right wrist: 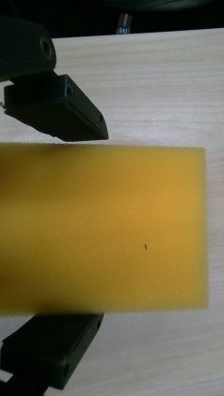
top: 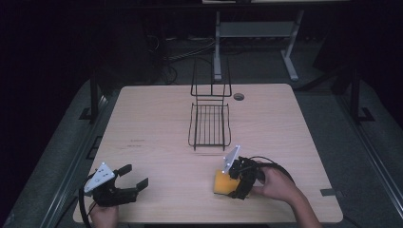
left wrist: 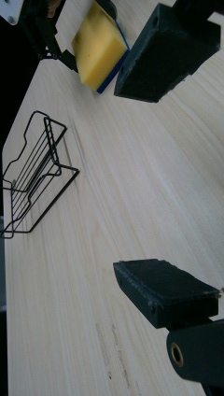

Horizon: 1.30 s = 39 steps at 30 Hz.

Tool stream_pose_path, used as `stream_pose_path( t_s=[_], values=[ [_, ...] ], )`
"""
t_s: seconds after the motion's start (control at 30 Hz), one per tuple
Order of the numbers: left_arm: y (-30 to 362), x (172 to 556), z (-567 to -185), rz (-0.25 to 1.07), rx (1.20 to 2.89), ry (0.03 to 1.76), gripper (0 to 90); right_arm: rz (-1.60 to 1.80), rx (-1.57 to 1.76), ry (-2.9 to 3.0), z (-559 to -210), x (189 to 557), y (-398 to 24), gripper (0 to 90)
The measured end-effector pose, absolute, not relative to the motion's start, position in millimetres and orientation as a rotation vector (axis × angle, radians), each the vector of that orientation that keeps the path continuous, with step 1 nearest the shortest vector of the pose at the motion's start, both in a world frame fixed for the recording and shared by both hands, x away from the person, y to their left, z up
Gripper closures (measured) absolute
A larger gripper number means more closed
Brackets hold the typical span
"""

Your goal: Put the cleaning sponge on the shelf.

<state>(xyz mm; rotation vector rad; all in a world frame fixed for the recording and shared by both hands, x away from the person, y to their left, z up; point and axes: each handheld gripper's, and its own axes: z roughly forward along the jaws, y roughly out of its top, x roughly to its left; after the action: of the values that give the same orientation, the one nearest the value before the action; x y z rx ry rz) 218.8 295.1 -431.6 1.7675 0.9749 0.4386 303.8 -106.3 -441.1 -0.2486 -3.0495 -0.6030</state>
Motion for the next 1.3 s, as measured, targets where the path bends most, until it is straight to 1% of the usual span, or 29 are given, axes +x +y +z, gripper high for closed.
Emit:
stream_pose_path(
  t_s=[0.47, 0.6, 0.8, 1.3],
  values=[
    [295, 219, -432, 0.435, 1.765, 0.974, 12.8, -0.572, -0.252, -3.069, -447, 302, -106, 15.8],
    [296, 219, -432, 0.433, 1.763, 0.974, 12.8, -0.576, -0.243, -3.078, -447, 301, -106, 19.4],
    [296, 219, -432, 0.432, 1.761, 0.975, 12.8, -0.574, -0.246, -3.084, -447, 300, -106, 21.0],
    [297, 219, -431, 0.435, 1.753, 0.977, 12.8, -0.6, -0.226, -3.088, -431, 308, -99, 21.6]
  ],
)
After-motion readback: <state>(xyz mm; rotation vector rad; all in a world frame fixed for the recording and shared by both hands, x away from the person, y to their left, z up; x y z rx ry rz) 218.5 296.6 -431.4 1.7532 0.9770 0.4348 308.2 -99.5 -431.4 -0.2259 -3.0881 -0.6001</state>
